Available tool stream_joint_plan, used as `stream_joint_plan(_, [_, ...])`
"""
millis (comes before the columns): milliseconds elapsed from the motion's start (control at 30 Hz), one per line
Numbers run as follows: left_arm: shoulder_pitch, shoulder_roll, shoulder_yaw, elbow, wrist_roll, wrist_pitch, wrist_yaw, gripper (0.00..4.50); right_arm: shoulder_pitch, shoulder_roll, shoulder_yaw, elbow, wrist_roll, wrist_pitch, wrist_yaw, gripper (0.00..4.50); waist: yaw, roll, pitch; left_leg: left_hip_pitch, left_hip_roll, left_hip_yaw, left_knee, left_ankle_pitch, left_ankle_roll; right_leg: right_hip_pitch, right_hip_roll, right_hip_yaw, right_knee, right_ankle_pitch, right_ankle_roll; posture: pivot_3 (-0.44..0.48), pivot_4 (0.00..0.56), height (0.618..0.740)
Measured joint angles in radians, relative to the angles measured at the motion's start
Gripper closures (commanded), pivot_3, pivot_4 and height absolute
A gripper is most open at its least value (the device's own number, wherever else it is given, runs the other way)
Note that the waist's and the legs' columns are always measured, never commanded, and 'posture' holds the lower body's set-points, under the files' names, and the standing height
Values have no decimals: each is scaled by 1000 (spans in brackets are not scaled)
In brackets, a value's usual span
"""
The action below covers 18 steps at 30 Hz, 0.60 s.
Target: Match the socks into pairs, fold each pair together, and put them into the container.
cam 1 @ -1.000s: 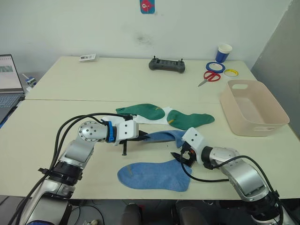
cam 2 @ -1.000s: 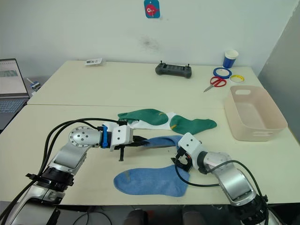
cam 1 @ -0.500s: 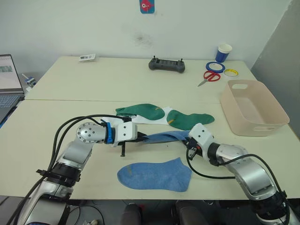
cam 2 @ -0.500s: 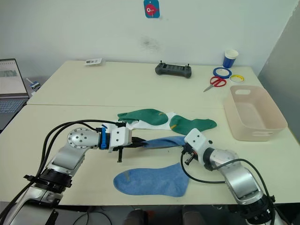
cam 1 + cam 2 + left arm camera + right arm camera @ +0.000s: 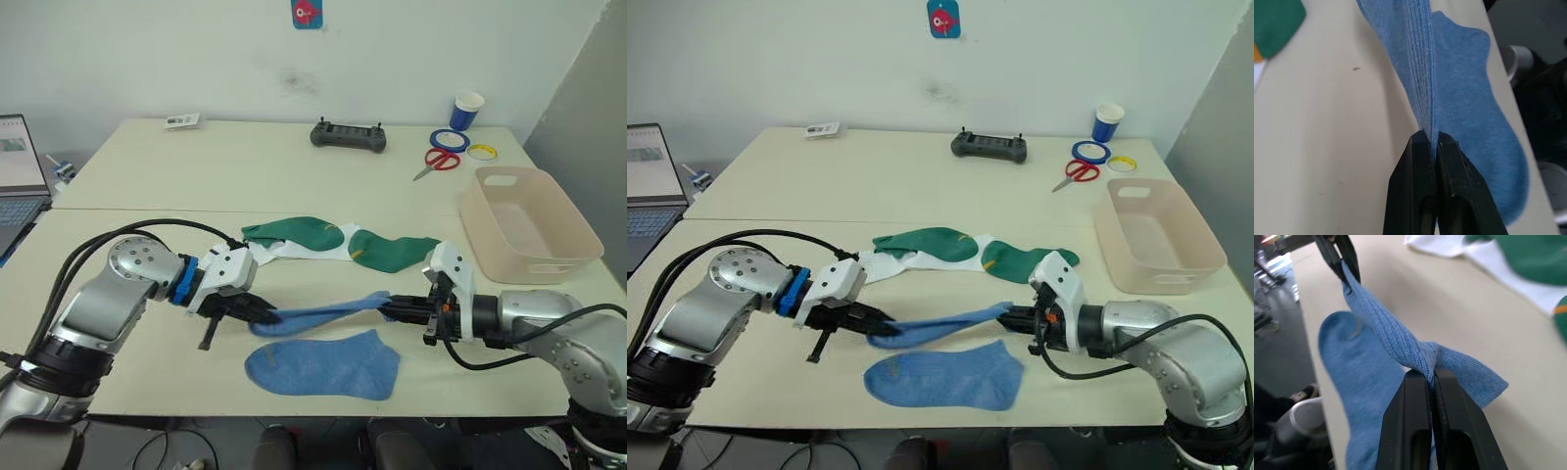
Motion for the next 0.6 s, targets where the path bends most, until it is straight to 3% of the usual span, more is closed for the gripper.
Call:
stream_joint_plan(100, [-46, -50, -56, 89, 59, -8, 3, 4500, -20, -17, 30, 58, 4, 8, -3, 4457, 1, 0, 0, -1, 0, 0, 0, 0, 0, 0, 0, 0, 0, 0, 1, 0, 150, 740])
stream_joint_plan(333, [-267, -259, -139, 494, 254, -178, 91, 4500, -149, -22, 141, 344, -79, -76, -29, 4457, 5, 0, 0, -2, 0, 0, 1, 0, 0, -2, 1, 0, 0, 1, 1, 0, 150, 740])
stream_joint_plan(500, [-391, -339, -139, 701, 330, -306, 130, 4500, -190, -35, 174, 451, -133, -134, -31, 3156, 4, 0, 0, -2, 0, 1, 1, -4, 7, -2, 1, 1, -1, 0, 2, 0, 150, 740])
stream_joint_plan(567, [-416, -381, -138, 774, 360, -342, 172, 4500, -198, -33, 179, 472, -162, -157, -44, 2394, 5, 0, 0, -3, 0, 1, 1, -5, 8, -2, 1, 1, -1, 0, 2, 0, 150, 740])
stream_joint_plan(600, [-423, -399, -138, 802, 376, -364, 195, 4289, -201, -34, 179, 473, -172, -174, -53, 2032, 5, 0, 0, -3, 0, 1, 1, -5, 9, -2, 1, 1, -1, 0, 2, 0, 150, 740])
